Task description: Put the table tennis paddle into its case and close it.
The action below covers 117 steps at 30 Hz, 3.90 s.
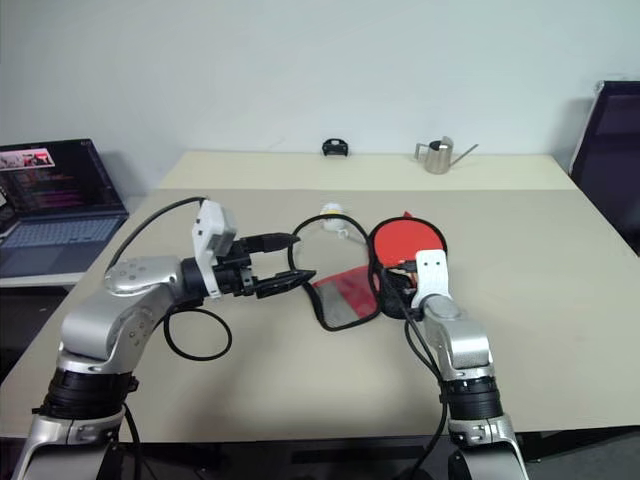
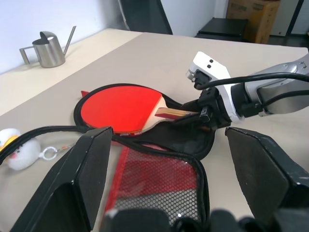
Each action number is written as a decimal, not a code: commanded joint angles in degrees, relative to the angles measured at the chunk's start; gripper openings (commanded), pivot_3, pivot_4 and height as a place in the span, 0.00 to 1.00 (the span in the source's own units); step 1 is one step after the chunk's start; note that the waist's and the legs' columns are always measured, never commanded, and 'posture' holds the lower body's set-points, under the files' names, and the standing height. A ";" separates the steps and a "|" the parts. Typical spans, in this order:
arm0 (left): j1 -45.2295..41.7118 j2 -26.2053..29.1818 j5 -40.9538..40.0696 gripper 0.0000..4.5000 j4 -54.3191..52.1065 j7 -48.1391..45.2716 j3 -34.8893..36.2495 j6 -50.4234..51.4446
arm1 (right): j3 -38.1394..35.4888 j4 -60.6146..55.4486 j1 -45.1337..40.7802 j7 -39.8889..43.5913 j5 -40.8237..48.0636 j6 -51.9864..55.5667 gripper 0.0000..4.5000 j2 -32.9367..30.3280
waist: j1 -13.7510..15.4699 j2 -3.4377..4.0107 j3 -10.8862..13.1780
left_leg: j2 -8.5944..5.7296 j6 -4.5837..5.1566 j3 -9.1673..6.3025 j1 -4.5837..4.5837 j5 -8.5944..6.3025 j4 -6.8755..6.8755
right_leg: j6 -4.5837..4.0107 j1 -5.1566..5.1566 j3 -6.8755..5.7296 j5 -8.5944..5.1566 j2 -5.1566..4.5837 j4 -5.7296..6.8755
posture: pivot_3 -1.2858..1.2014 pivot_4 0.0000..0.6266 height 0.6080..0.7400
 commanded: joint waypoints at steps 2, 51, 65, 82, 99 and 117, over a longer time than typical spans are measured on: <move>-0.25 0.52 -0.30 0.91 -0.65 -0.05 1.10 -0.90 | 0.42 -2.08 -1.19 0.31 -0.04 -0.88 0.84 0.30 | 0.00 0.00 0.00 | 0.00 0.00 0.00 0.00 0.00 0.00 | 0.00 0.00 -0.01 0.00 0.00 0.01 | 0.52 0.24 1.00; -15.50 -9.07 24.55 0.91 58.97 10.32 -3.71 -27.70 | -10.75 -23.13 -0.88 45.27 32.08 1.45 0.84 -39.41 | 0.45 -0.11 0.01 | -0.02 0.23 -0.05 -0.08 -0.13 0.04 | 0.00 0.03 -0.11 0.00 -0.05 -0.06 | 0.52 0.24 1.00; -24.25 -16.35 28.48 0.91 73.16 16.19 -3.36 -34.88 | -11.15 -23.00 -0.27 44.02 32.74 0.59 0.84 -39.81 | 1.24 -0.15 -0.01 | -0.03 0.23 -0.06 -0.09 -0.12 0.07 | 0.01 0.05 -0.15 0.00 -0.06 -0.03 | 0.52 0.24 1.00; -38.78 -33.31 26.10 0.91 78.45 14.71 -0.78 -36.55 | -14.99 -22.79 2.44 45.21 34.62 1.07 0.84 -45.51 | 1.84 -0.20 -0.02 | -0.09 0.02 -0.02 -1.03 0.01 0.26 | 0.01 -0.81 -0.17 0.01 -0.07 0.03 | 0.52 0.24 1.00; -40.59 -33.44 26.09 0.91 80.29 8.47 1.30 -40.55 | -15.75 -22.17 8.06 35.60 33.14 3.09 0.84 -43.92 | 1.31 -0.24 0.01 | -0.07 0.11 0.15 -0.79 0.10 0.18 | 0.01 -0.82 -0.02 0.01 -0.03 0.35 | 0.52 0.24 1.00; -19.37 -14.45 16.05 0.91 38.46 -5.96 2.72 -23.31 | -0.61 11.94 -6.41 32.56 14.71 -14.83 0.99 -30.48 | 0.25 -0.21 -0.01 | -0.08 0.06 0.10 -0.90 0.14 0.45 | 0.01 -0.88 0.01 0.01 -0.08 0.55 | 0.52 0.24 1.00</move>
